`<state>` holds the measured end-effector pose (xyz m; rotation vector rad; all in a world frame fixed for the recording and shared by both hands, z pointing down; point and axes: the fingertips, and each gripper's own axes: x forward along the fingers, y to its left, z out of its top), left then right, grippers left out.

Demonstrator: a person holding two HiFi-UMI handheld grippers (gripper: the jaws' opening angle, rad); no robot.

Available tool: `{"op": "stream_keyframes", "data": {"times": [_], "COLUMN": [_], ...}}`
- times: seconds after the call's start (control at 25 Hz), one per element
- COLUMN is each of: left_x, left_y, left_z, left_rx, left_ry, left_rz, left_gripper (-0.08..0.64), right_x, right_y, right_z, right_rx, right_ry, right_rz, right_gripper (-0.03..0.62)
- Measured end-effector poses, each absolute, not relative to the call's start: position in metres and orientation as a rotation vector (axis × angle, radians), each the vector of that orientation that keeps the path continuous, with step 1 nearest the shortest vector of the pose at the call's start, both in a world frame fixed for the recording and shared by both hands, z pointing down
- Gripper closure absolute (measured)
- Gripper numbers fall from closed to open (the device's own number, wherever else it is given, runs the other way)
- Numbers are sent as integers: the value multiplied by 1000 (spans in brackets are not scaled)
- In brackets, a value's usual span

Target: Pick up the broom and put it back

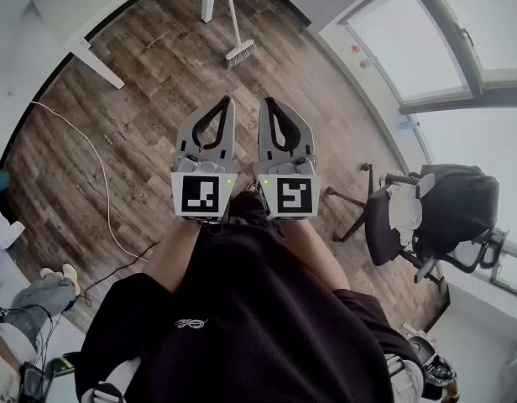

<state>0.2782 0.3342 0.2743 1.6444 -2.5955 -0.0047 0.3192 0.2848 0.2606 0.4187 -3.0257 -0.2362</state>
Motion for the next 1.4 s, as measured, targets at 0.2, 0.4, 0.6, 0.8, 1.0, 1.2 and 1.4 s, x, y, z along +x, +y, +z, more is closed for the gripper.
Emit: {"op": "stream_keyframes", "data": {"times": [0.2,0.4,0.6,0.8,1.0,1.2,1.4], "left_x": [277,254,203,156,120,102,88], "left_y": [315,310,304,269,217,153,91], "left_z": [271,286,283,274,291,308,318], "left_rx": [1662,1595,1478,1437,1413,1534,1578], "left_ry": [-2627,-2631,-2712,-2729,-2662,-2538,-2480], "left_rz": [-10,0,77,174,227,291,314], "left_gripper": [558,558,558,558,558,558,558], "right_x": [315,284,237,176,137,121,122], "right_y": [270,273,236,197,143,91,28], "right_z": [264,280,282,267,278,290,310], "right_rx": [400,274,239,143,99,193,275], "right_ry": [-3022,-2988,-3051,-3102,-3078,-3043,-2986], "right_rz": [-215,-297,-239,-150,-73,24,37], "right_gripper": [571,571,571,571,571,571,571]}}
